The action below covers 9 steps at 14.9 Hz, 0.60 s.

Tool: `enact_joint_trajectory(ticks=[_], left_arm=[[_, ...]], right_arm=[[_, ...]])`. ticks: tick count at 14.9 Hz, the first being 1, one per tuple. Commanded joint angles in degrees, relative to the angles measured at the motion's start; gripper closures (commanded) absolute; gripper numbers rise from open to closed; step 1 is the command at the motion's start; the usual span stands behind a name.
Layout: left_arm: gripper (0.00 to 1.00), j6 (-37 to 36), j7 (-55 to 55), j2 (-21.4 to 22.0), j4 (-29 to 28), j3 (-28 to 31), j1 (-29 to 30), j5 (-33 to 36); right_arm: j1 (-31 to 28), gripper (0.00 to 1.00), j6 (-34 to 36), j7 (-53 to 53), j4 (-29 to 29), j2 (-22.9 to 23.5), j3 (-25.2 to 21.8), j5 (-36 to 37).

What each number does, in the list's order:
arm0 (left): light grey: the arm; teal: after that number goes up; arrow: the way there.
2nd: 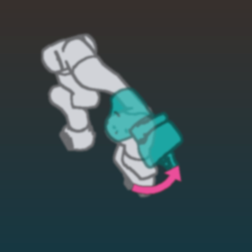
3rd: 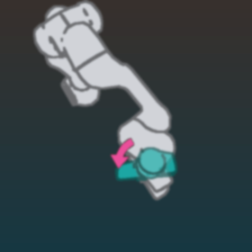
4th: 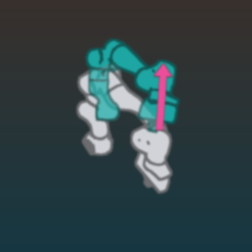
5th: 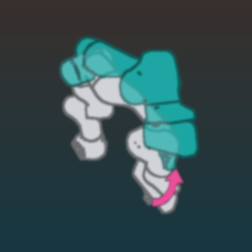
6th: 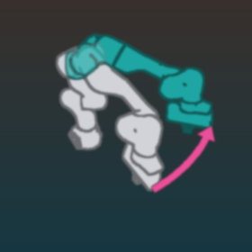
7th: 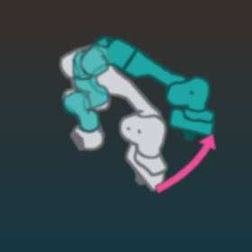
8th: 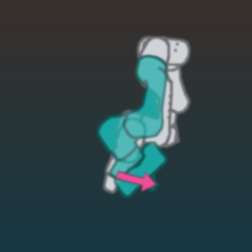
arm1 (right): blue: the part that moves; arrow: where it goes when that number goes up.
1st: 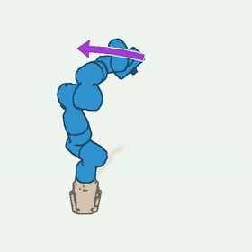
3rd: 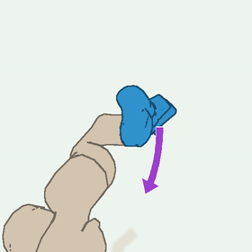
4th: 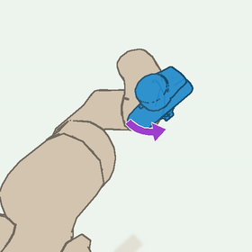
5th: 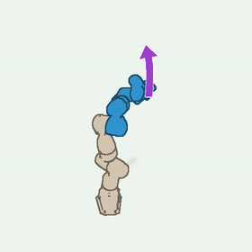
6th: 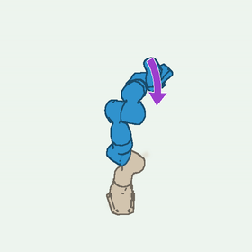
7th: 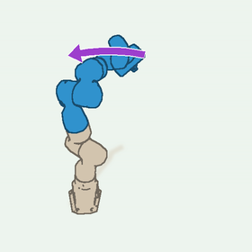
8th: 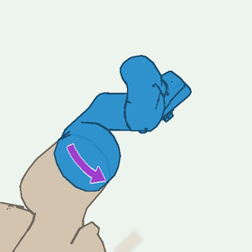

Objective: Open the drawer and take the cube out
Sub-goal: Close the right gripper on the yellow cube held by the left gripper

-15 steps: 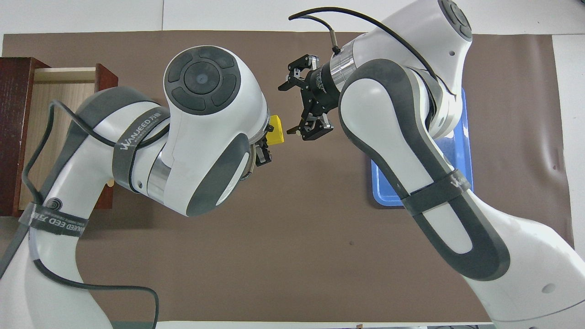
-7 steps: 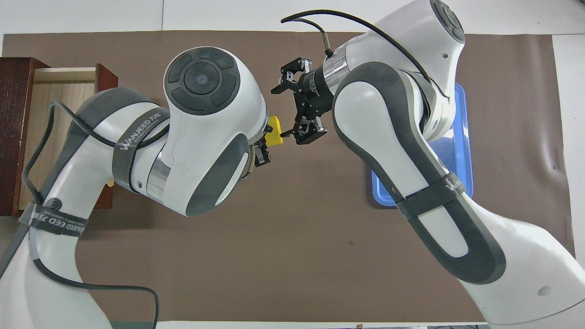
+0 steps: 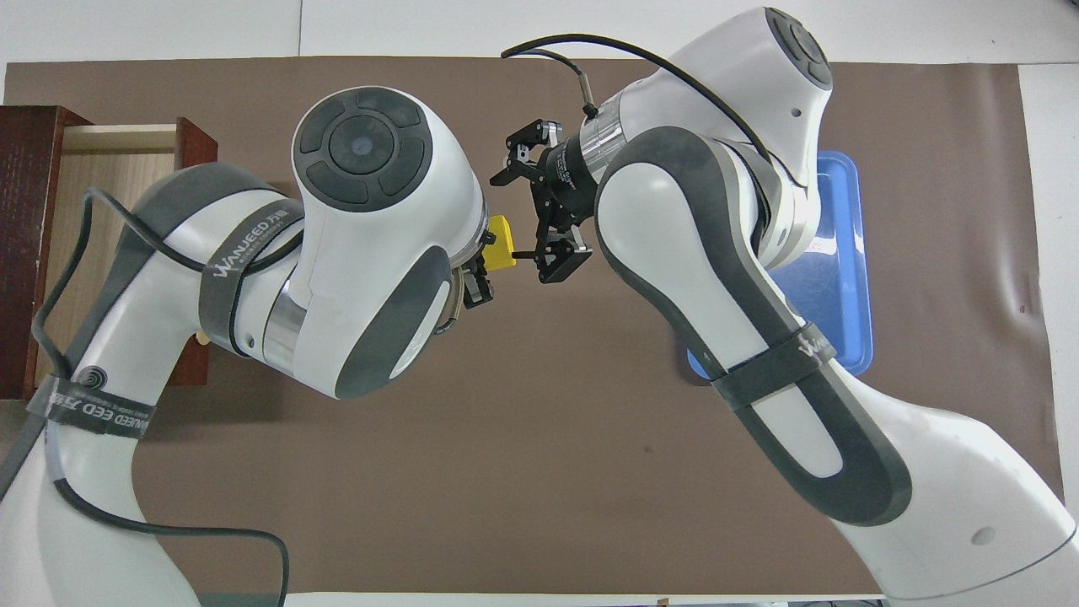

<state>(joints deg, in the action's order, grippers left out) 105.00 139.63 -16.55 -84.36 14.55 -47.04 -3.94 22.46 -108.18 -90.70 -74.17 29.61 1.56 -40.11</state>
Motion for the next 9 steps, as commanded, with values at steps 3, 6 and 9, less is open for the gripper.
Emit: enact_joint_trajectory(ticks=[3,6,9], left_arm=[[1.00,2.05,1.08,1.52,-2.12,0.39,-0.42,-0.90],[1.00,2.14,1.08,1.88,-2.56,0.39,-0.42,-0.90],[1.00,2.14,1.08,1.88,-2.56,0.39,-0.42,-0.90]], right_arm=[[0.56,0.02,-0.37,0.35,-1.59,-0.60,0.02,-1.46],[0.56,0.02,-0.37,0.00,-1.59,-0.60,0.02,-1.46],[1.26,0.01,-0.46,-0.53,-1.50,-0.69,0.02,-1.46]])
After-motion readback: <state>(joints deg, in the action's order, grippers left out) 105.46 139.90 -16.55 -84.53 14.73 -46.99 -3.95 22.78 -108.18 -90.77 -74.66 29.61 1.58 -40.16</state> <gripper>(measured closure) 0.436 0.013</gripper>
